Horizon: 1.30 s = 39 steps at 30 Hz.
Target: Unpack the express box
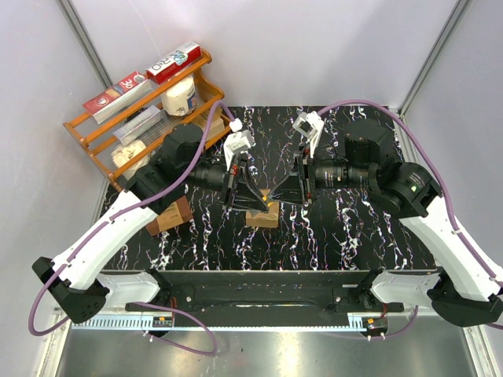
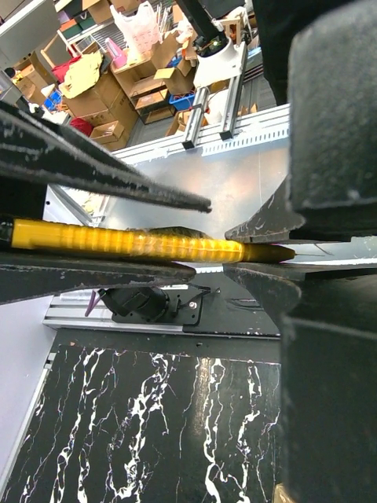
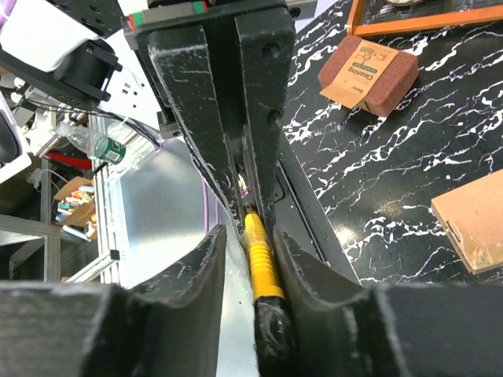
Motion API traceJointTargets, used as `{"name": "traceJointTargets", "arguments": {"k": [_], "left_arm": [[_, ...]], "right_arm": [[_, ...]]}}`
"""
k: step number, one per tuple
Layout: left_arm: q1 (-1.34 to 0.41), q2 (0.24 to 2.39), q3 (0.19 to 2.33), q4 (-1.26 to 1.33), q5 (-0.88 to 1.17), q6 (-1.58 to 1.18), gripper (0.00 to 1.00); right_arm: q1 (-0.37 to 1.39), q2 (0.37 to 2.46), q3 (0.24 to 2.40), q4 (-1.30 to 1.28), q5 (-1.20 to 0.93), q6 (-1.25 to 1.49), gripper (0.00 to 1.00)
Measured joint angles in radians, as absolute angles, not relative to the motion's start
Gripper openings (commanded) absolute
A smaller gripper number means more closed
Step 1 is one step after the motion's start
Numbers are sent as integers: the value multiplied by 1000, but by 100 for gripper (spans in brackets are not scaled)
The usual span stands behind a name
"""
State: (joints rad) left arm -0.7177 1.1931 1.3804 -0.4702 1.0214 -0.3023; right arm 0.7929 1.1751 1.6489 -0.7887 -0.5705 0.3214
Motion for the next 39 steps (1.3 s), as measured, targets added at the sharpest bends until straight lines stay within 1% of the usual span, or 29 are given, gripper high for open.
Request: {"name": "traceJointTargets", "arguments": {"k": [4, 5, 6, 7, 8, 9, 10, 11, 12, 15, 18, 22, 24, 26, 29, 33, 39], "left_arm": [[-718, 1193, 1381, -473, 1036, -295, 0], [-718, 1193, 1381, -476, 1037, -294, 0], [-718, 1193, 1381, -477, 1037, -294, 0], [-718, 1193, 1381, -477, 1040, -291, 0], [-718, 1193, 1381, -477, 1046, -287, 18], [-718, 1193, 1382, -477, 1049, -287, 30], [-718, 1193, 1382, -477, 1051, -287, 47], [-718, 1193, 1382, -477, 1047, -287, 72], [-715, 1194, 1382, -479, 1039, -292, 82], [-708, 1195, 1383, -488, 1007, -286, 99], [-702, 1193, 1383, -511, 941, -279, 99], [-699, 1177, 1368, -537, 765, -278, 99], [-699, 1160, 1338, -536, 662, -287, 99], [-699, 1145, 1283, -536, 514, -315, 99], [-698, 1150, 1194, -525, 336, -357, 99], [-693, 1234, 1084, -510, 168, -417, 99], [-679, 1394, 1018, -449, 50, -497, 99]], "right_arm": [[793, 1175, 1649, -802, -569, 311, 30], [793, 1175, 1649, -804, -569, 310, 19], [793, 1175, 1649, -807, -569, 309, 7], [793, 1175, 1649, -809, -569, 305, 0], [793, 1175, 1649, -810, -570, 302, 0], [793, 1175, 1649, -810, -571, 300, 0], [793, 1175, 1649, -809, -570, 299, 0], [793, 1175, 1649, -810, -568, 296, 0], [793, 1175, 1649, -811, -564, 295, 0], [794, 1174, 1649, -814, -524, 295, 0], [796, 1171, 1645, -825, -430, 295, 0], [797, 1134, 1577, -826, -218, 307, 0], [798, 1105, 1508, -812, -97, 323, 0], [798, 1079, 1427, -791, 14, 342, 0], [798, 1055, 1270, -724, 171, 383, 0], [799, 1074, 1125, -651, 313, 444, 0], [799, 1103, 1005, -522, 430, 552, 0]]}}
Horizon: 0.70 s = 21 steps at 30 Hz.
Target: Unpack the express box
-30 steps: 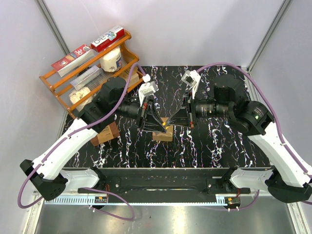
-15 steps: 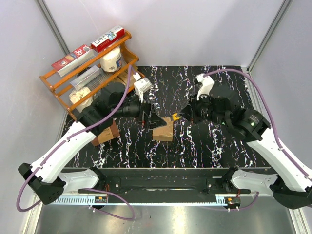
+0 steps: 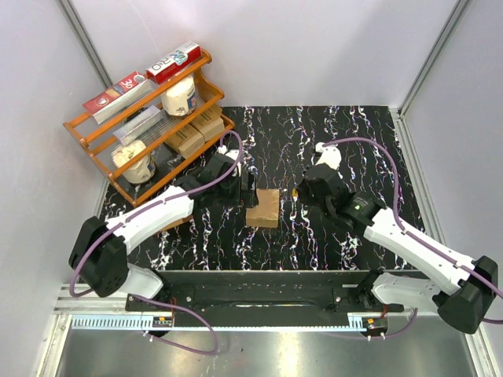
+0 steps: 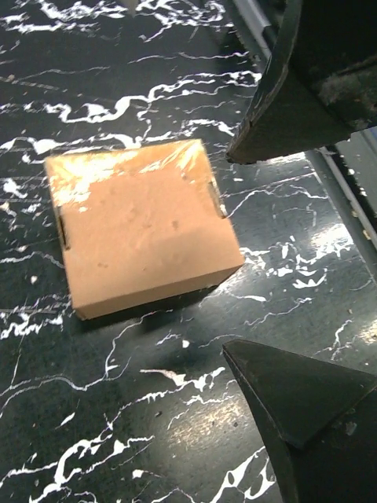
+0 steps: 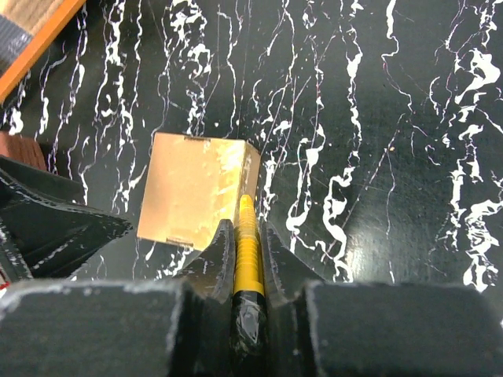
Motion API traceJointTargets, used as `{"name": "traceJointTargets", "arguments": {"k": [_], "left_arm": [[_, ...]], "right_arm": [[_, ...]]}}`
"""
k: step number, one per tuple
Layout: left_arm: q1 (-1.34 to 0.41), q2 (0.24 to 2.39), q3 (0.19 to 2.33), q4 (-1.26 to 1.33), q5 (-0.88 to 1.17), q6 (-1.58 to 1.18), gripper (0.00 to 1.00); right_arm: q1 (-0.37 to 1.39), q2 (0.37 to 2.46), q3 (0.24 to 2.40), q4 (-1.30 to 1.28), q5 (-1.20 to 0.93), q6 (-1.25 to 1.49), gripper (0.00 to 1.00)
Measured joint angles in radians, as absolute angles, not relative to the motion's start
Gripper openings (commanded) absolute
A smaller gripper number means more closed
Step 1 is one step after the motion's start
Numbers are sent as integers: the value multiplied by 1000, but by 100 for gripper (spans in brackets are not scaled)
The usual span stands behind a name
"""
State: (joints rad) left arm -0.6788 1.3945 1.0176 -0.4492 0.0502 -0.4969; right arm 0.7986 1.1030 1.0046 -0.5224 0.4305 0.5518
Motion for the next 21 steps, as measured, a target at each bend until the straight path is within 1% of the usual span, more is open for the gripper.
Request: {"name": "traceJointTargets", "arguments": {"k": [5, 7, 14, 21], "left_arm": [[-641, 1462, 1013, -381, 38, -554, 98], [-621, 1485, 1011, -359, 49, -583, 96], [-530, 1568, 971, -282, 173, -703, 94], [-531, 1591, 955, -262, 262, -760, 93]], "right_arm": [[801, 1148, 975, -432, 466, 602, 0], [807, 1174, 975, -403, 480, 611, 0], [835, 1280, 977, -342, 545, 632, 0], [890, 1378, 1000, -343, 610, 662, 0]]}}
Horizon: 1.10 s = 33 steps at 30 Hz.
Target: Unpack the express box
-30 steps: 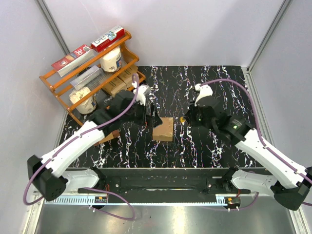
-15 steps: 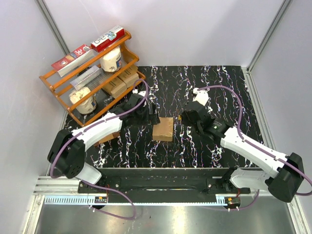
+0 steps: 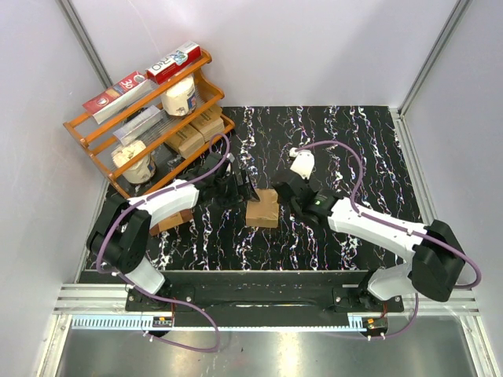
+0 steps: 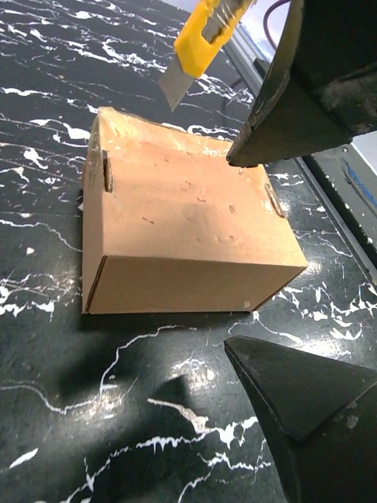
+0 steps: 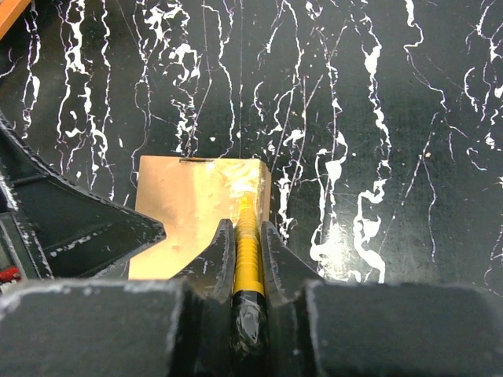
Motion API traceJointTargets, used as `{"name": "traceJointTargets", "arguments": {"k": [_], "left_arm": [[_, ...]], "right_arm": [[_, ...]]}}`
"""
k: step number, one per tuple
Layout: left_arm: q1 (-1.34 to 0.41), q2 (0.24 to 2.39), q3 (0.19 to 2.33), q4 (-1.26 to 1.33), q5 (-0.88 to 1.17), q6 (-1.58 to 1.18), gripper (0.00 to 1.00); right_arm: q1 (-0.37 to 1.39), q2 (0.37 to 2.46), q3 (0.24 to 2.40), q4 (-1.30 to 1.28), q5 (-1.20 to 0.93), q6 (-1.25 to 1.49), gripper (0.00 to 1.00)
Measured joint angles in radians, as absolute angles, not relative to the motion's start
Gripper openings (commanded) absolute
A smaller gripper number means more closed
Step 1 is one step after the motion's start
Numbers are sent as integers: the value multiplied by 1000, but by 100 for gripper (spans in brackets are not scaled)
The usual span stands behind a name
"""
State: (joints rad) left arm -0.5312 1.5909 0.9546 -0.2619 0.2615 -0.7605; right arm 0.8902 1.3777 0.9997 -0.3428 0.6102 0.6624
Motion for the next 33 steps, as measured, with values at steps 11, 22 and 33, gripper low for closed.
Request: {"name": "traceJointTargets", "arguments": {"k": [11, 22, 33], "left_arm": [[-531, 1607, 955, -252, 322, -761, 93], [-531, 1607, 955, -253, 331, -756, 93], [-527, 1626, 955, -254, 330, -738, 91]], "right_arm": [[934, 1452, 1072, -365, 709, 695, 0], [934, 1517, 1118, -414, 752, 715, 0], [934, 1523, 1118, -440, 752, 735, 0]]}}
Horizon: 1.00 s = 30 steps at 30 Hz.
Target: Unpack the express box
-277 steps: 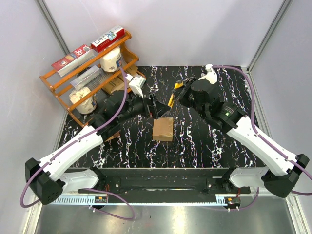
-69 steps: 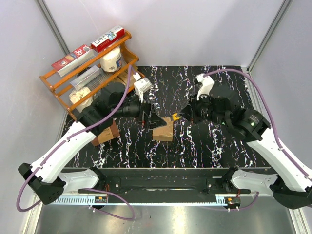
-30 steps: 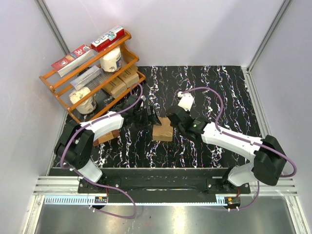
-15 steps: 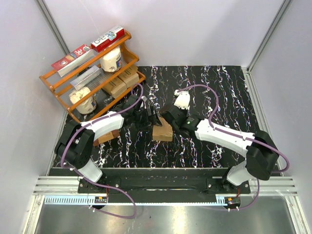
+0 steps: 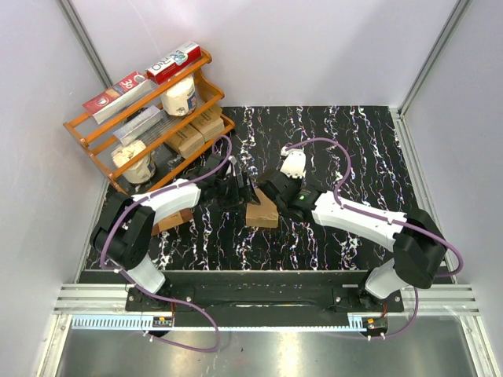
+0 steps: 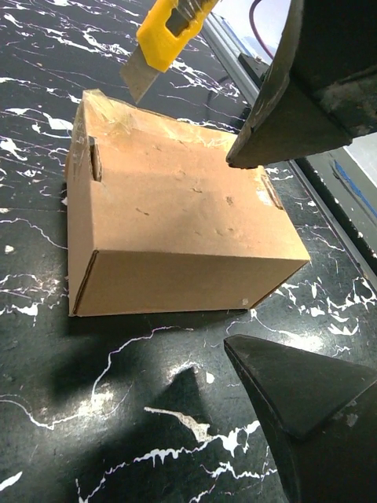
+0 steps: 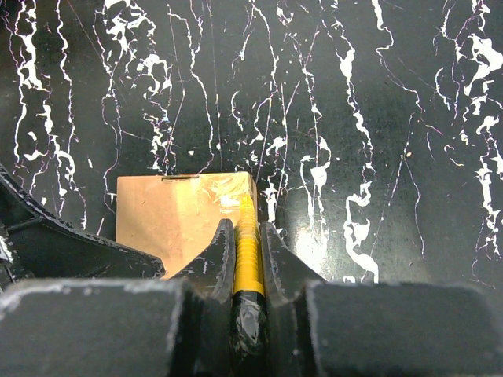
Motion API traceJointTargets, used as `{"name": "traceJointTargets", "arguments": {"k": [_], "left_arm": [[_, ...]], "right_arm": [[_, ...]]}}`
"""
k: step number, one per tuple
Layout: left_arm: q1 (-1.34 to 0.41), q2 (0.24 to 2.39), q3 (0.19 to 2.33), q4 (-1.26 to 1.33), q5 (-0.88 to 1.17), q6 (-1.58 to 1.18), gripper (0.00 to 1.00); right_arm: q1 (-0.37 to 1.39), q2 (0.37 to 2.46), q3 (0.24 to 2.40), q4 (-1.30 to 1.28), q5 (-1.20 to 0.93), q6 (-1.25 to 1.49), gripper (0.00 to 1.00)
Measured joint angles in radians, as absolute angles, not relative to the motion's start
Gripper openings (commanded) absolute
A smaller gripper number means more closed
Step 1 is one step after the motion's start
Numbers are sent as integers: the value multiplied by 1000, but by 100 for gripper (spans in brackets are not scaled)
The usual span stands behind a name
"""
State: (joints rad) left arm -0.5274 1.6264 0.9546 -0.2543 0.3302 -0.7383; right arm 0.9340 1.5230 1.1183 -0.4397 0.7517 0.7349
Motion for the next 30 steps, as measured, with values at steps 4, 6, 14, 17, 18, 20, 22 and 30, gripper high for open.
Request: {"name": "traceJointTargets", "arguments": {"k": [4, 6, 14, 17, 18, 20, 22, 30], "left_arm": [[-522, 1628, 955, -258, 330, -737, 90], [-521, 1628, 955, -260, 331, -735, 90], [-518, 1639, 955, -261, 334, -733, 89], [-517, 1639, 955, -261, 334, -731, 89], [-517, 1639, 955, -261, 335, -730, 88], [-515, 1639, 955, -261, 336, -730, 88], [-513, 1639, 955, -261, 337, -730, 88], [-511, 1640, 955, -261, 344, -730, 86]], "right_arm": [[934, 1525, 1118, -442, 752, 735, 0], [934, 1526, 1118, -443, 752, 735, 0], [934, 1539, 1118, -443, 752, 735, 0], [934, 1541, 1118, -443, 752, 735, 0], [934, 1542, 1118, -443, 752, 735, 0], [934, 1544, 1118, -443, 752, 735, 0], [934, 1546, 1118, -443, 751, 735, 0], [934, 1569, 1126, -443, 749, 735, 0]]}}
